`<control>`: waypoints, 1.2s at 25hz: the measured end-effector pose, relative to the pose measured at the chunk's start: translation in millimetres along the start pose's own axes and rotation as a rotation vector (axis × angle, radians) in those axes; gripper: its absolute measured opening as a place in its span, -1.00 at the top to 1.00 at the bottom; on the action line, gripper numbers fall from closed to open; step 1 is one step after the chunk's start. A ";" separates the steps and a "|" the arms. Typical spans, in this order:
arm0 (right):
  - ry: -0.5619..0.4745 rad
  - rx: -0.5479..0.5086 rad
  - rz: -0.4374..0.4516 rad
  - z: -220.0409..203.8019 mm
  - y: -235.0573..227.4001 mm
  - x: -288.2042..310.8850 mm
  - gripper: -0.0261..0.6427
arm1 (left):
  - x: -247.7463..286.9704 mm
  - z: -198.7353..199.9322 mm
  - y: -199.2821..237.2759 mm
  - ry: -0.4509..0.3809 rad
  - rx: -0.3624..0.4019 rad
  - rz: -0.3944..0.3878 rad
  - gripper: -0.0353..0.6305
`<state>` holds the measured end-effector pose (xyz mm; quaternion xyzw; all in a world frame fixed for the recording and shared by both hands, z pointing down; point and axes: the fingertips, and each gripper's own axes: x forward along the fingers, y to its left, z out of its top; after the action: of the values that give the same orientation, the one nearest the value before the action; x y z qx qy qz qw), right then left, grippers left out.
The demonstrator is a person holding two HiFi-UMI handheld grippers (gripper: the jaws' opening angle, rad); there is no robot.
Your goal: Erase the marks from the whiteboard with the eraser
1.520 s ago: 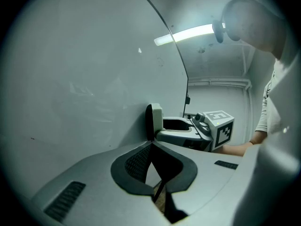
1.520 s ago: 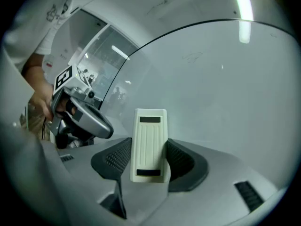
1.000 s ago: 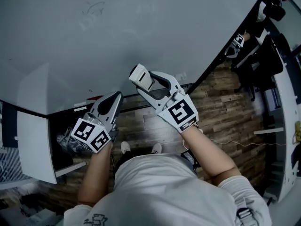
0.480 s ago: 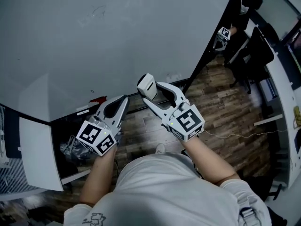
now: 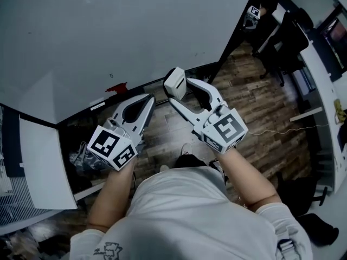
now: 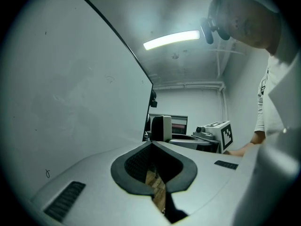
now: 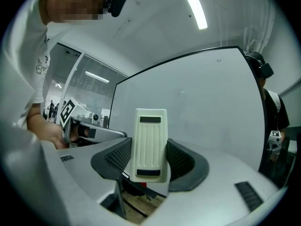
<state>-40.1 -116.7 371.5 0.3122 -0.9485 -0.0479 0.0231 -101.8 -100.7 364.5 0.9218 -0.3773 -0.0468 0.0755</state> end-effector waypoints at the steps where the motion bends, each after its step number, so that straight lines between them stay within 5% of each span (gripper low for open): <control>1: -0.001 0.003 -0.005 0.5 7.6 -4.8 0.20 | -6.2 -0.9 -5.6 -0.004 -0.002 -0.007 0.88; 13: -0.012 0.021 -0.024 11.3 39.1 -58.8 0.20 | -34.1 5.6 -64.2 -0.039 0.020 -0.005 0.88; 30: -0.016 -0.017 0.121 17.8 49.2 -207.4 0.20 | 2.0 -15.2 -219.0 -0.081 0.024 0.096 0.88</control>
<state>96.3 47.3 356.1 0.2538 -0.9653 -0.0571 0.0210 52.7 53.6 341.2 0.9009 -0.4242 -0.0761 0.0512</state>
